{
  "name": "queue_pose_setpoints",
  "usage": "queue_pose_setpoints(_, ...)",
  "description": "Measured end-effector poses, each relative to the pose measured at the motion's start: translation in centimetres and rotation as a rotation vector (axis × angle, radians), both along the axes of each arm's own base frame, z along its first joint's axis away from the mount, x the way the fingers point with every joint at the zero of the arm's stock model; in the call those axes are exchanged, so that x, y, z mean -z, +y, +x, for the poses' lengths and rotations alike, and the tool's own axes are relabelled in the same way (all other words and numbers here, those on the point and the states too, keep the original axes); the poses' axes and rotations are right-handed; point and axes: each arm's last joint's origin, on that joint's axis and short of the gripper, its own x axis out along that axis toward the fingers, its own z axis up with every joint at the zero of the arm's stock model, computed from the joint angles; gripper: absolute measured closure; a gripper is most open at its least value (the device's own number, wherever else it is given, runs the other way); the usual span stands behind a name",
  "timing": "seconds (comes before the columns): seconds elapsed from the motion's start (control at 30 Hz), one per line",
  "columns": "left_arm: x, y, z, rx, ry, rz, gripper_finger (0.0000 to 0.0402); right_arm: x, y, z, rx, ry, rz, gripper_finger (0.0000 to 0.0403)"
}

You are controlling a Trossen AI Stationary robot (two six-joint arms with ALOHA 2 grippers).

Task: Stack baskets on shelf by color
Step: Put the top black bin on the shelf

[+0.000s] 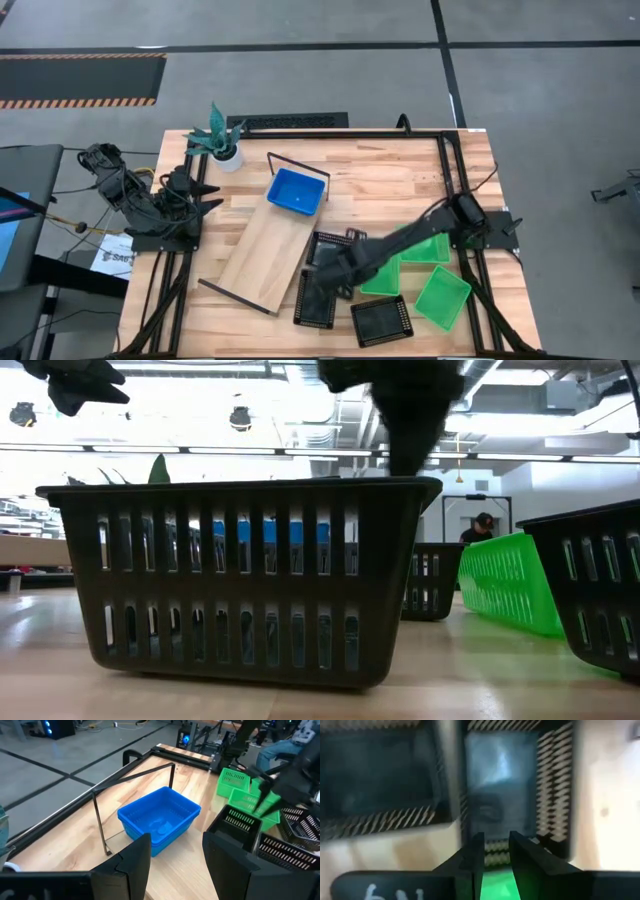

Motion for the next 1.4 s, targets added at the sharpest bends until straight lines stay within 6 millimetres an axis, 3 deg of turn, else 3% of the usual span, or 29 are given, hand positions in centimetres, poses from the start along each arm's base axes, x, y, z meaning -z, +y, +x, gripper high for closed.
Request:
queue_pose_setpoints(0.2,0.0,0.0,0.0,-0.001,-0.001,-0.002,0.0232,2.2,1.4,-0.4,-0.040,0.013,0.109,0.0283)
queue_pose_setpoints(0.53,0.0,0.0,0.0,-0.007,-0.003,0.003,0.0232,4.1,-0.4,-0.5,-0.006,0.052,0.092,0.0206)
queue_pose_setpoints(0.7,0.1,0.1,-0.1,-0.007,0.007,0.012,0.0232,5.3,-0.6,-0.6,-0.005,0.042,0.096,0.0197)
queue_pose_setpoints(0.83,0.1,0.1,-0.1,-0.007,0.007,0.012,0.0232,5.5,-0.8,-0.6,0.000,0.035,0.097,0.0234)
queue_pose_setpoints(1.07,0.1,0.1,-0.1,-0.007,0.007,0.012,0.0232,5.4,-0.8,-0.4,0.003,0.014,0.077,0.0382)
queue_pose_setpoints(1.23,0.1,0.1,-0.1,-0.007,0.007,0.012,0.0232,5.1,-0.5,-0.6,0.010,0.021,0.077,0.0381)
queue_pose_setpoints(1.4,0.1,0.1,-0.1,-0.007,0.007,0.012,0.0232,3.0,-0.5,-0.6,0.010,0.062,0.062,0.0395)
